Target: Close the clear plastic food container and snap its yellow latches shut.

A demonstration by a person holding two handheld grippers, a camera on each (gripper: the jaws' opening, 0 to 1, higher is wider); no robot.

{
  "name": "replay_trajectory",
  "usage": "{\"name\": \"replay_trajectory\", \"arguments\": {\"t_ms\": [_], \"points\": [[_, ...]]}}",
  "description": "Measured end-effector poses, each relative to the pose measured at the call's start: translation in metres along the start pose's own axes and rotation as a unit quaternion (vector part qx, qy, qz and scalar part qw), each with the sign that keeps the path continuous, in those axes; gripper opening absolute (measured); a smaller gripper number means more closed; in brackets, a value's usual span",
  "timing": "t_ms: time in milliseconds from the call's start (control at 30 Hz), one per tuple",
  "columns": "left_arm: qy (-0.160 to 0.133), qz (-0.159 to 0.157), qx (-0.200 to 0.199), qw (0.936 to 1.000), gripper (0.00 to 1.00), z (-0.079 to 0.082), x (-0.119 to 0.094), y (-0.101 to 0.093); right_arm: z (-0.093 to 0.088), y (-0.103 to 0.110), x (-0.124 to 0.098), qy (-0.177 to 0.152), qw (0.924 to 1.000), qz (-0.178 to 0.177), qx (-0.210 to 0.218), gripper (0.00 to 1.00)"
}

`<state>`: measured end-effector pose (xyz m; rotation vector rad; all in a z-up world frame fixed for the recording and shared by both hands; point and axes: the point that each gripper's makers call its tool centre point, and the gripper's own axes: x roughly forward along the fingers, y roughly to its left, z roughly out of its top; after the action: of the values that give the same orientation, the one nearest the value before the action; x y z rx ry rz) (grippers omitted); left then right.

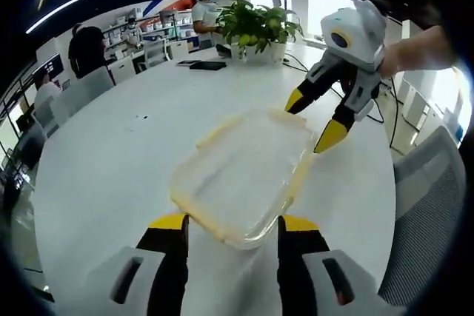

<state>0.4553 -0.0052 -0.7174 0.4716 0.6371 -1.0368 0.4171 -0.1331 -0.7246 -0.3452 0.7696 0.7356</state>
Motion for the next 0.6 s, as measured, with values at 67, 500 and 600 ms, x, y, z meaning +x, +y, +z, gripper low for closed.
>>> {"name": "replay_trajectory", "arguments": {"t_ms": [67,500,600], "points": [[0.000,0.001,-0.001,1.0000,0.41,-0.0003,-0.0004,0.0000,0.0000,0.0001,0.0000,0.000,1.0000,0.000,-0.001,0.41],[-0.002,0.004,-0.005,1.0000,0.38,-0.0017,-0.0043,-0.0025,-0.0002,0.0001,-0.0002,0.002,1.0000,-0.001,-0.004,0.42],[-0.002,0.005,-0.004,1.0000,0.38,-0.0020,-0.0044,-0.0029,-0.0002,0.0002,-0.0003,0.002,1.0000,0.001,-0.004,0.42]]}}
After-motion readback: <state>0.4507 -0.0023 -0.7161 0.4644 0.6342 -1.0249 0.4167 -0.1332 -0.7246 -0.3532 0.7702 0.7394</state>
